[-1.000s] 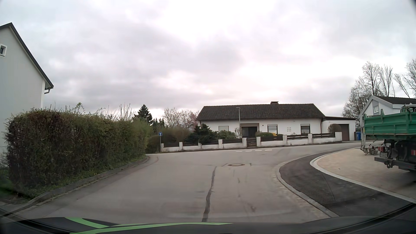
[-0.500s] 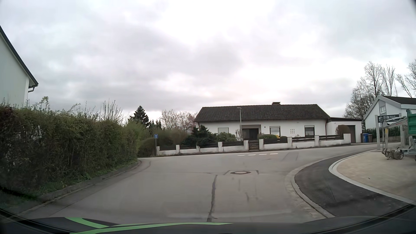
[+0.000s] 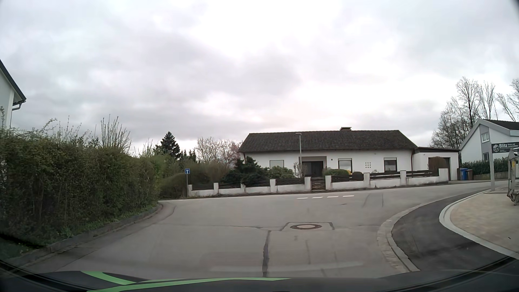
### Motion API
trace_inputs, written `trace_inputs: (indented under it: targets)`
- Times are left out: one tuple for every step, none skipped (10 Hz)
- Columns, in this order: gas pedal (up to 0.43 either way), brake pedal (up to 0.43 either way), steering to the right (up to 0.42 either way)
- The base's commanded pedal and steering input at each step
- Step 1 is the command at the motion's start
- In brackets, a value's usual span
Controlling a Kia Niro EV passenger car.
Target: Follow the waypoints while adhering to traffic rules and regulations
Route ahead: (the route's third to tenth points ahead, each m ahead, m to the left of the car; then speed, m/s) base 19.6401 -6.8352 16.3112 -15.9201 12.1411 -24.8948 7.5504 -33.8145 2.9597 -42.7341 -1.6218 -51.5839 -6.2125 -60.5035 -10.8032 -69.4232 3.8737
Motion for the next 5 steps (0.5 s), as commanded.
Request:
trace_inputs:
  targets:
    - [0.118, 0.0, 0.029]
    - [0.13, 0.0, 0.034]
    - [0.13, 0.0, 0.046]
    - [0.13, 0.0, 0.057]
    - [0.138, 0.0, 0.073]
